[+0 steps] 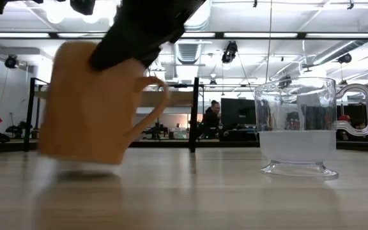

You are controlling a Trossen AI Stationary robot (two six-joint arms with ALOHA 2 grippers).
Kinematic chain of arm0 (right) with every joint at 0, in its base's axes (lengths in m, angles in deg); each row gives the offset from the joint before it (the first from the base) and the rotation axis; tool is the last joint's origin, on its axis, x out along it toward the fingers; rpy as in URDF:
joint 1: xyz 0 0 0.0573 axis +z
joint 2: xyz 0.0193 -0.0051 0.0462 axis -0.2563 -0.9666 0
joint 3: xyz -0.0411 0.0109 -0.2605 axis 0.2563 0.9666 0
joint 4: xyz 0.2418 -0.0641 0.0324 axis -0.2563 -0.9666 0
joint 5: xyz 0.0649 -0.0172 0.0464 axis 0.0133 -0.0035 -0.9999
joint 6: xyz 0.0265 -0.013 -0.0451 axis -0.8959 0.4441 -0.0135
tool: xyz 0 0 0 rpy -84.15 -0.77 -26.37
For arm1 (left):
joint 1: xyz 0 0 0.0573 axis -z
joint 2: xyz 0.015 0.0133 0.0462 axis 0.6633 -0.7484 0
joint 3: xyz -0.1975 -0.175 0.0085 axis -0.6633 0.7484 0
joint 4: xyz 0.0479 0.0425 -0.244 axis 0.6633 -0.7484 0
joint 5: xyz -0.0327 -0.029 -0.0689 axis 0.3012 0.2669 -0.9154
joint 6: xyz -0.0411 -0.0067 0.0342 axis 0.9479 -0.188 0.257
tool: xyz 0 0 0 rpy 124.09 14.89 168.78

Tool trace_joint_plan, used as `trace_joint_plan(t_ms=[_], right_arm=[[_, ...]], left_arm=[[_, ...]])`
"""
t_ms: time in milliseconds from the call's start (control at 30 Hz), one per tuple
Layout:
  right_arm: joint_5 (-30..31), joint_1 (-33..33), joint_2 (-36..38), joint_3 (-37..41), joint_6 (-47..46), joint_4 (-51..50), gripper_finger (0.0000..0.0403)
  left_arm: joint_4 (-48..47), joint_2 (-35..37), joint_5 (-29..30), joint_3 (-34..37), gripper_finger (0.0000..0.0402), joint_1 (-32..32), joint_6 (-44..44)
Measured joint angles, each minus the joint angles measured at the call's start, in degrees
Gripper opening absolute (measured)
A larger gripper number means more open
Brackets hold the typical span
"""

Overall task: Stack small to large cups/mugs on shelf
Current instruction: Put the orange mug on the shelf

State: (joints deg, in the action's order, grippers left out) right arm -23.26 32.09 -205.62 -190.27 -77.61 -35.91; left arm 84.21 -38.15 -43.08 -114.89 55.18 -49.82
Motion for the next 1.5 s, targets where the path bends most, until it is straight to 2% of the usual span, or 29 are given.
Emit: trace_joint_plan(t_ms=[367, 633, 833, 1133, 1500], right_arm=[[3.27, -3.5, 5.02, -9.87, 3.94, -20.78, 0.0014], [3.55, -9.27, 5.92, -16.31, 7.26, -29.68, 0.0013], [4.35, -13.81, 5.94, -21.0, 8.95, -34.1, 0.0013], [4.31, -20.37, 5.98, -23.16, 11.74, -36.59, 0.0013], [4.28, -24.79, 6.01, -26.01, 14.12, -38.46, 0.0013]], left_arm=[[-0.97, 1.77, 0.15, 0.02, 0.0, 0.04, 0.0], [-3.6, 4.13, 0.15, 0.07, 0.0, 0.02, 0.03], [-4.69, 4.64, 0.15, 0.07, 0.0, 0.0, 0.15], [-5.24, 4.85, 0.13, 0.09, 0.0, 0.0, 0.22], [-5.62, 5.18, 0.22, 0.09, 0.0, 0.0, 0.22]])
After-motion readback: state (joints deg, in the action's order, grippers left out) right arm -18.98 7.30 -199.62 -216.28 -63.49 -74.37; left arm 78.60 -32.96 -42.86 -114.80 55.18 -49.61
